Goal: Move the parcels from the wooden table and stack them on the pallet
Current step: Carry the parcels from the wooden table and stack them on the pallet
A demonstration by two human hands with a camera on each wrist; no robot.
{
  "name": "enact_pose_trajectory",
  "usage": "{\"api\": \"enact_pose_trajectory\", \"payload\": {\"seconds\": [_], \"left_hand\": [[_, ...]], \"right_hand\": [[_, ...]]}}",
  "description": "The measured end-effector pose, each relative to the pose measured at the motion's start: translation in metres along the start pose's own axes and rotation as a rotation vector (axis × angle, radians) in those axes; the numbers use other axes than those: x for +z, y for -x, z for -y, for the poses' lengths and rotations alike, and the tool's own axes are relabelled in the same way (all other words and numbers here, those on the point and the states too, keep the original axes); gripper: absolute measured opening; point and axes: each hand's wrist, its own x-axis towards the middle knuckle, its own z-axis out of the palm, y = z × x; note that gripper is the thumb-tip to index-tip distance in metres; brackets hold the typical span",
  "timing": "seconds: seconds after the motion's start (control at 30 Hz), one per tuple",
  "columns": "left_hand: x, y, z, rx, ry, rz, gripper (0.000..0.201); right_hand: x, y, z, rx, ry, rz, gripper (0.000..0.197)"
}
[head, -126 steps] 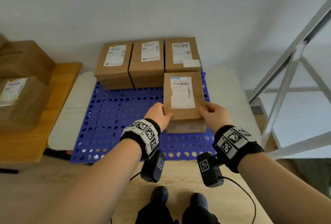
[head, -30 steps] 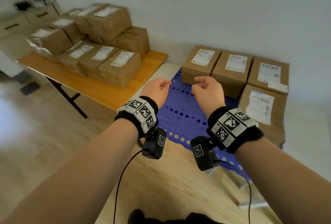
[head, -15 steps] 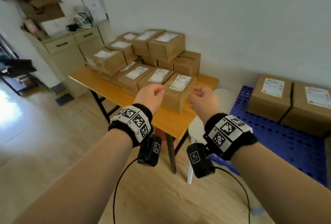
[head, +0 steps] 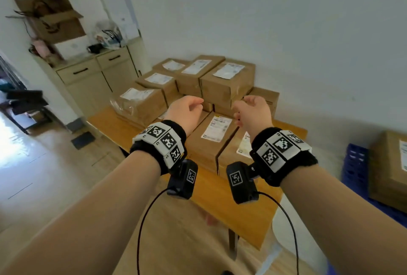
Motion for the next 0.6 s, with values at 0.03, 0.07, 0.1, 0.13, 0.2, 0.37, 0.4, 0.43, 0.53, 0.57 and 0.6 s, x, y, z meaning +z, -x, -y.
{"api": "enact_pose_trajectory", "payload": {"seconds": [0.03, 0.07, 0.1, 0.13, 0.2, 0.37, 0.4, 0.43, 0.53, 0.57, 0.6], "left_hand": [[-0.001, -0.017, 0.002, -0.001, -0.002, 0.004, 0.029], [-0.002, -0.033, 0.004, -0.001, -0.002, 0.002, 0.030], [-0.002, -0.048, 0.006, 0.001, -0.002, -0.002, 0.030], [0.000, -0.063, 0.009, 0.005, -0.002, -0.005, 0.031], [0.007, -0.088, 0.015, 0.003, -0.007, 0.014, 0.034], [0.029, -0.141, 0.030, -0.006, -0.061, 0.123, 0.046], [0.031, -0.154, 0.033, 0.002, -0.076, 0.138, 0.049], [0.033, -0.167, 0.036, 0.012, -0.086, 0.151, 0.051], [0.040, -0.206, 0.046, 0.016, -0.122, 0.202, 0.056], [0.041, -0.217, 0.050, 0.018, -0.129, 0.228, 0.056], [0.042, -0.226, 0.054, 0.023, -0.132, 0.249, 0.056]], "right_hand": [[0.006, -0.014, 0.002, 0.019, -0.021, -0.002, 0.053], [0.012, -0.028, 0.003, 0.035, -0.038, 0.001, 0.059], [0.017, -0.042, 0.004, 0.049, -0.046, 0.001, 0.064], [0.021, -0.055, 0.004, 0.066, -0.050, -0.006, 0.068], [0.025, -0.077, 0.005, 0.117, -0.058, -0.031, 0.069], [0.033, -0.114, -0.002, 0.271, -0.104, -0.060, 0.068], [0.036, -0.120, -0.004, 0.287, -0.108, -0.071, 0.069], [0.040, -0.127, -0.006, 0.303, -0.110, -0.086, 0.070], [0.050, -0.148, -0.014, 0.347, -0.122, -0.145, 0.072], [0.054, -0.154, -0.016, 0.359, -0.125, -0.168, 0.073], [0.059, -0.160, -0.017, 0.368, -0.130, -0.191, 0.075]]}}
